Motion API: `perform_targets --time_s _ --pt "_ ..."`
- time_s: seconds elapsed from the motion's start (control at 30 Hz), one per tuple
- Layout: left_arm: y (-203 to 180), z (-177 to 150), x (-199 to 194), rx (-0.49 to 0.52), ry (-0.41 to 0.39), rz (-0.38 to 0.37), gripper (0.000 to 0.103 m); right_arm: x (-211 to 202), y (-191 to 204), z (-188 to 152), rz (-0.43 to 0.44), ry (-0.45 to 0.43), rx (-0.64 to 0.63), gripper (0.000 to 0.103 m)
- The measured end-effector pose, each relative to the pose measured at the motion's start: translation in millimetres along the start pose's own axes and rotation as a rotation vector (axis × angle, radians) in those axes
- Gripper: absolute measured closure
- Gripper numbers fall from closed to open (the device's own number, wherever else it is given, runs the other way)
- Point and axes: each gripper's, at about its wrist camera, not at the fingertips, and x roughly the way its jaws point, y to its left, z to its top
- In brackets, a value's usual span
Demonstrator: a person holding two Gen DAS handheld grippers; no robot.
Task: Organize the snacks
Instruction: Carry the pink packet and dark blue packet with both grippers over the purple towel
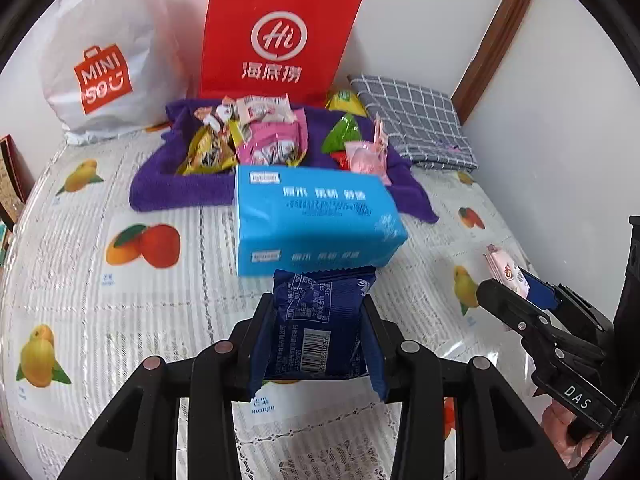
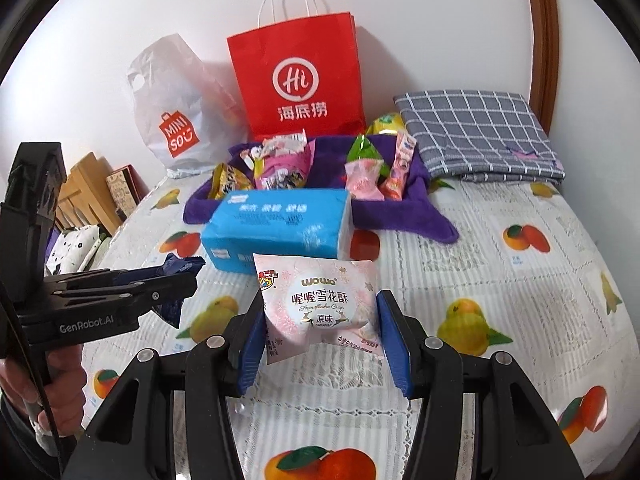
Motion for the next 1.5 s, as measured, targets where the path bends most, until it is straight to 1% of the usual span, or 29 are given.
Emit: perform_targets --time_s 0.3,0.63,1.17,1.5 --pt "0 18 -15 0.004 -0.045 -0.008 0.065 -8 11 26 -0.008 -0.034 -0.022 0.051" --pt "-2 39 -25 0.012 -0.084 -0.005 0.065 -10 13 47 -0.015 -0.057 -0.027 0.051" --pt "-4 68 -28 0.014 -0.110 -0.007 0.065 -5 9 72 -0.018 -0.076 -0.036 0.051" --pt "-1 84 -25 0.012 -0.117 -0.007 0.065 5 9 93 -0.015 -0.082 -0.044 0.051"
